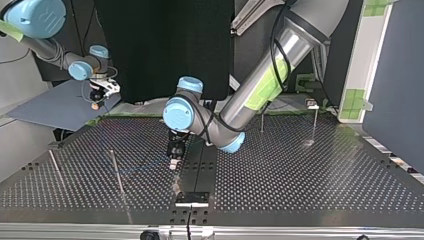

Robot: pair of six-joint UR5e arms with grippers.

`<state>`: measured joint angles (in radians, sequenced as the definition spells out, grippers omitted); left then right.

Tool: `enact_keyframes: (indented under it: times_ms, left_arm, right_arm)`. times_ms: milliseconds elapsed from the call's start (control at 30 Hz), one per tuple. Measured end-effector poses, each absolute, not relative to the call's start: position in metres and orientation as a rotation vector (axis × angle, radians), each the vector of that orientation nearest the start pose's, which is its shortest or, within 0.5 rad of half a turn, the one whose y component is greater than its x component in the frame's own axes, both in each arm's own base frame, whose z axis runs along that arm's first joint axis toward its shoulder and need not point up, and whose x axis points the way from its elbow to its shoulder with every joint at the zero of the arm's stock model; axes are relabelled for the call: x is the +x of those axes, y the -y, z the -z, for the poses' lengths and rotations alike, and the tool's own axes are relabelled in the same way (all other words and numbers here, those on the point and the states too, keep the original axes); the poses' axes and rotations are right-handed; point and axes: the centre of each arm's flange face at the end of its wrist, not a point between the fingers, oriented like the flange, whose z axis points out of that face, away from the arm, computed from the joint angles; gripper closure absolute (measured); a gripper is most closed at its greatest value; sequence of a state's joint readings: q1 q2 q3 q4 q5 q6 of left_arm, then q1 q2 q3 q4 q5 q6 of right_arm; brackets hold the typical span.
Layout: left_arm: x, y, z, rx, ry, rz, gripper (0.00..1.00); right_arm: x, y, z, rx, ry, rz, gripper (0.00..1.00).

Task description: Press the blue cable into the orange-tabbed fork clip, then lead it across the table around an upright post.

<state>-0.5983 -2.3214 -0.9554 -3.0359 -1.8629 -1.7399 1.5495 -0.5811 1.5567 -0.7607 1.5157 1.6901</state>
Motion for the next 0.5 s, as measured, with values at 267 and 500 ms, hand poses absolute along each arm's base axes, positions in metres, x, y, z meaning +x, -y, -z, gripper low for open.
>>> enact_keyframes:
  times_ms: [267,500]
  left_arm:
    - [0.579,0.519,-0.318,0.117,-1.608,0.358,0.00]
    - [0.579,0.518,-0.317,0.120,-1.612,0.351,0.00]
  right_arm:
    - [0.117,0.662,0.063,1.317,1.463,-1.196,1.00]
    - [0.117,0.662,0.078,1.330,1.467,-1.195,1.00]
